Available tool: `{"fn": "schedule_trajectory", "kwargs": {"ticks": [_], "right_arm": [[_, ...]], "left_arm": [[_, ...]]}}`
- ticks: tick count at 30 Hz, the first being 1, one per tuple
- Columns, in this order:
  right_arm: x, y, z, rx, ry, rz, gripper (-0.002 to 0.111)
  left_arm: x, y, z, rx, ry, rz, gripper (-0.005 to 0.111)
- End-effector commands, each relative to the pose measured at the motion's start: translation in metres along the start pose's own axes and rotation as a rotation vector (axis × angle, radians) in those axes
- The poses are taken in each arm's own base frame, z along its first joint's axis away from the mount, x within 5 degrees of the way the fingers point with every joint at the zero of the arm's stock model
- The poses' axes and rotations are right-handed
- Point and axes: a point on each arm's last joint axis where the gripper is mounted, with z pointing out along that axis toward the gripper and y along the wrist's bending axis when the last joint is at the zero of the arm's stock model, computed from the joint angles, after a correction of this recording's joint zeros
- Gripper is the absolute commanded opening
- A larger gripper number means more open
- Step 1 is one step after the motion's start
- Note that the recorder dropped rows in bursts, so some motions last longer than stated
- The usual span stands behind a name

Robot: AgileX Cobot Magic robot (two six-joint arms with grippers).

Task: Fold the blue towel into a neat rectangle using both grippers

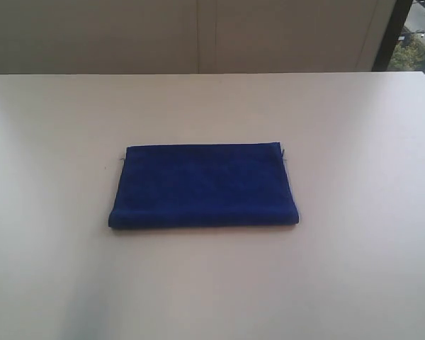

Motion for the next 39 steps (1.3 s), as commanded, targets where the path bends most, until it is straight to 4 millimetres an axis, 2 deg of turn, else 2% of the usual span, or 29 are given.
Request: {"fn": "schedule_trajectory", "kwargs": {"ticks": [1, 24, 32, 35, 39], "right_arm": [[0.0, 0.0, 0.0, 0.004, -0.02, 0.004, 0.0], [0.0, 0.0, 0.0, 0.004, -0.018, 0.002, 0.0], [0.0, 0.0, 0.0, 0.004, -0.018, 0.002, 0.0], [0.0, 0.0, 0.0, 0.004, -0.018, 0.002, 0.0], [0.0, 0.0, 0.0, 0.004, -0.018, 0.002, 0.0]], "left_arm": [[0.001, 0.0, -0.001, 0.0, -0.004, -0.003, 0.0], [0.001, 0.0, -0.001, 0.0, -0.004, -0.003, 0.0], [0.002, -0.002, -0.013, -0.004, -0.064, 0.017, 0.0], [0.008, -0.003, -0.02, -0.01, -0.102, 0.028, 0.0], [0.029, -0.003, -0.024, -0.023, -0.131, 0.025, 0.0]]}}
